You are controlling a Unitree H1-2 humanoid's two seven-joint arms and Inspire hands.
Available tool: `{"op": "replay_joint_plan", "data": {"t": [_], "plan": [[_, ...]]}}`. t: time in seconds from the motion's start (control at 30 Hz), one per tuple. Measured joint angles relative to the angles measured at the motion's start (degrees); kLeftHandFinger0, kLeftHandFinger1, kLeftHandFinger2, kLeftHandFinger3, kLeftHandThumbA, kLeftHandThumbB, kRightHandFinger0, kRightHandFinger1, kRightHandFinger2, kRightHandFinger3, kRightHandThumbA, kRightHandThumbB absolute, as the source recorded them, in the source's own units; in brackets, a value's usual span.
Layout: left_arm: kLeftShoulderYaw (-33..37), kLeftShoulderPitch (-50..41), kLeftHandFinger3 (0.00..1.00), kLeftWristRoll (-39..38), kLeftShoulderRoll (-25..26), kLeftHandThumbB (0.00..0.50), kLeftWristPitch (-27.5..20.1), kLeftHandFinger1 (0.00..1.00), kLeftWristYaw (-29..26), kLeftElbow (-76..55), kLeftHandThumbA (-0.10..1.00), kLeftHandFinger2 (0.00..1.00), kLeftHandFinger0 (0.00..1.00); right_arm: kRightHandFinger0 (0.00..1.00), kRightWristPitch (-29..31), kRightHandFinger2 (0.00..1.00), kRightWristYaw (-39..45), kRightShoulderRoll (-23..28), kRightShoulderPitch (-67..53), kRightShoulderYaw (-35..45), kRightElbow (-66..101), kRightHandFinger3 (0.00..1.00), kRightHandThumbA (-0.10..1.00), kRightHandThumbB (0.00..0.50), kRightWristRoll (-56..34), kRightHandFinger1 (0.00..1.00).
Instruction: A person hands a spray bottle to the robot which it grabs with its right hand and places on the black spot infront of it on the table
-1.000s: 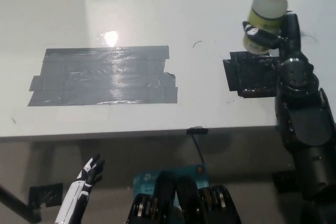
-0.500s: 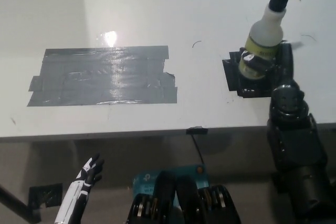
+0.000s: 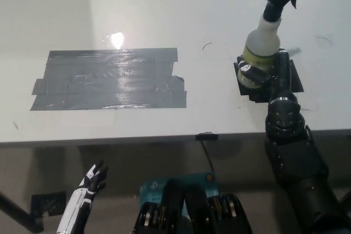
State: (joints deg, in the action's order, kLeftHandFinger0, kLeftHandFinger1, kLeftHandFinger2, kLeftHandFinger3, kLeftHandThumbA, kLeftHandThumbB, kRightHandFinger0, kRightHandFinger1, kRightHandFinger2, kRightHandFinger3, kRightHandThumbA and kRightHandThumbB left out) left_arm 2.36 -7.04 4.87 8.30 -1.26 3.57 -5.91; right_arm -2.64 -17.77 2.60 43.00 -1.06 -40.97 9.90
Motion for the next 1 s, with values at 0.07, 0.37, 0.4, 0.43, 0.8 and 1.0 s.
{"op": "replay_joint_plan", "data": {"t": [0.07,0.37,0.4,0.43,0.8,1.0], "plan": [[0.0,0.1,1.00,0.0,0.0,0.000,0.0,1.00,0.0,0.0,1.00,1.00,1.00,1.00,0.8,1.00,1.8,2.4,0.0,-4.9,0.1,1.00,0.71,0.500,2.1,1.00],[-0.1,0.1,1.00,-0.4,0.0,0.000,-0.1,1.00,0.0,0.0,1.00,1.00,1.00,1.00,2.1,1.00,7.0,6.6,-1.4,-9.9,1.7,1.00,0.80,0.500,4.2,1.00],[-0.1,0.1,1.00,-0.4,0.0,0.000,-0.1,1.00,0.0,0.0,1.00,1.00,1.00,1.00,2.2,1.00,7.4,6.7,-1.6,-9.9,1.9,1.00,0.82,0.500,4.2,1.00],[-0.1,0.1,1.00,-0.5,0.0,0.000,-0.1,1.00,0.0,0.0,1.00,1.00,1.00,1.00,2.2,1.00,7.9,7.0,-2.0,-9.9,2.2,1.00,0.82,0.500,4.1,1.00],[-0.3,0.2,1.00,-0.8,0.0,0.000,-0.2,1.00,0.0,0.0,1.00,1.00,1.00,1.00,2.2,1.00,13.2,11.0,-4.8,-2.7,13.9,1.00,0.77,0.500,-0.7,1.00],[-0.3,0.2,1.00,-0.8,0.1,0.007,-0.2,1.00,0.0,0.0,0.99,1.00,1.00,1.00,0.0,1.00,16.2,11.7,-6.9,0.7,22.8,1.00,0.81,0.500,-4.3,1.00]]}}
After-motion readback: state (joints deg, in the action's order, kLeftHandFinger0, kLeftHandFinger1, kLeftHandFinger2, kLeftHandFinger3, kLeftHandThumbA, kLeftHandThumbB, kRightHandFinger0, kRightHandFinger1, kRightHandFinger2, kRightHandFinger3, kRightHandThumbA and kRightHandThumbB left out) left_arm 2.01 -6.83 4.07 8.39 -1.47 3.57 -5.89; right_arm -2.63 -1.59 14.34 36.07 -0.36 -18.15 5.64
